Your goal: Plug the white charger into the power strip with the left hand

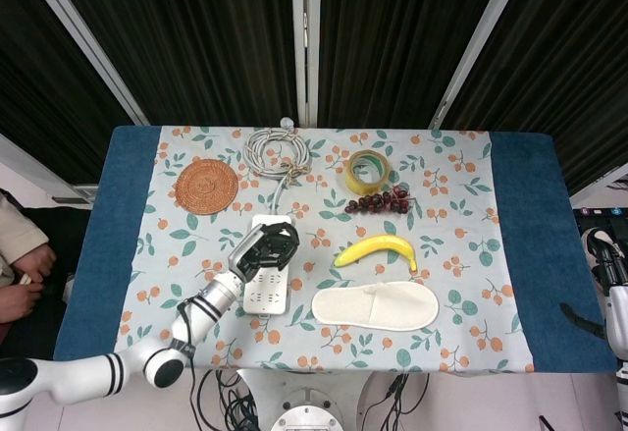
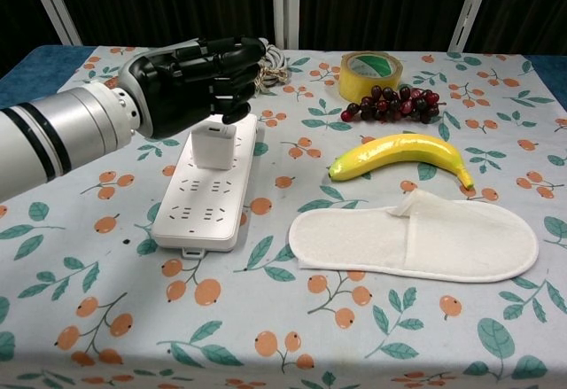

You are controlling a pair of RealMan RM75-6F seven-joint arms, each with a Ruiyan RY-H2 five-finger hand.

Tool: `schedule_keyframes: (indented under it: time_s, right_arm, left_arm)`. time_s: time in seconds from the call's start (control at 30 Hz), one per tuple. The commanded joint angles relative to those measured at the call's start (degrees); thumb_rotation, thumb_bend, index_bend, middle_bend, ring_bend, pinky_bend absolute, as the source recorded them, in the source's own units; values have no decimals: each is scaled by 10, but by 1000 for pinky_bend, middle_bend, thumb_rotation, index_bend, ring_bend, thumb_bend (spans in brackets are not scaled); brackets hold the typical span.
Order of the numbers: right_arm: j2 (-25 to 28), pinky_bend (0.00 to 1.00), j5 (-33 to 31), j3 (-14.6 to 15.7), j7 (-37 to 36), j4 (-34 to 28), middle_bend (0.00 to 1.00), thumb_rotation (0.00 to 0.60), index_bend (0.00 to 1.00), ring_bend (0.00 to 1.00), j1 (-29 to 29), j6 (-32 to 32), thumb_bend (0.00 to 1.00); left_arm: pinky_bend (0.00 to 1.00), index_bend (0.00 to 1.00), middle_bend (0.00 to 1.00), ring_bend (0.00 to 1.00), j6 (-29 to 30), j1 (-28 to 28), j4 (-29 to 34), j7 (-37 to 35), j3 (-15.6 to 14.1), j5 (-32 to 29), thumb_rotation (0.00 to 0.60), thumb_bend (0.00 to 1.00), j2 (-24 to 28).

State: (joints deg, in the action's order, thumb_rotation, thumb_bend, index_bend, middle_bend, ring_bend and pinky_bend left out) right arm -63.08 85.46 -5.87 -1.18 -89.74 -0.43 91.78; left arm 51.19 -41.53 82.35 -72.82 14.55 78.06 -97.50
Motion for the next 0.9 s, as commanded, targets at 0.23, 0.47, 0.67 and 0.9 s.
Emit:
schedule_keyframes:
  time_s: [0.23,0.47,0.67,0.9]
  right_arm:
    - [0,0,-3,-1,-1,1,127,600,0,0,0,-2,26]
    - [-1,0,-3,-1,1,1,127,600,0,0,1,-2,26]
    - [-1,0,-3,-1,1,0,127,600,0,0,1,-2,26]
    - [-1,0,-2,-1,2,0,127,600,0,0,1,-2,26]
  left_arm:
    - [781,728,761,698,-12,-5,-14,-8,1,-1,600,504,-9]
    - [772,728,758,696,-16,-2,-18,-19,-3,2,600,504,-14]
    - [764,731,757,696,-17,-2,-21,-22,-4,6,600,504,-15]
    - [762,734,756,695,-19,2,-27,-29,-8,8,600,505,-8]
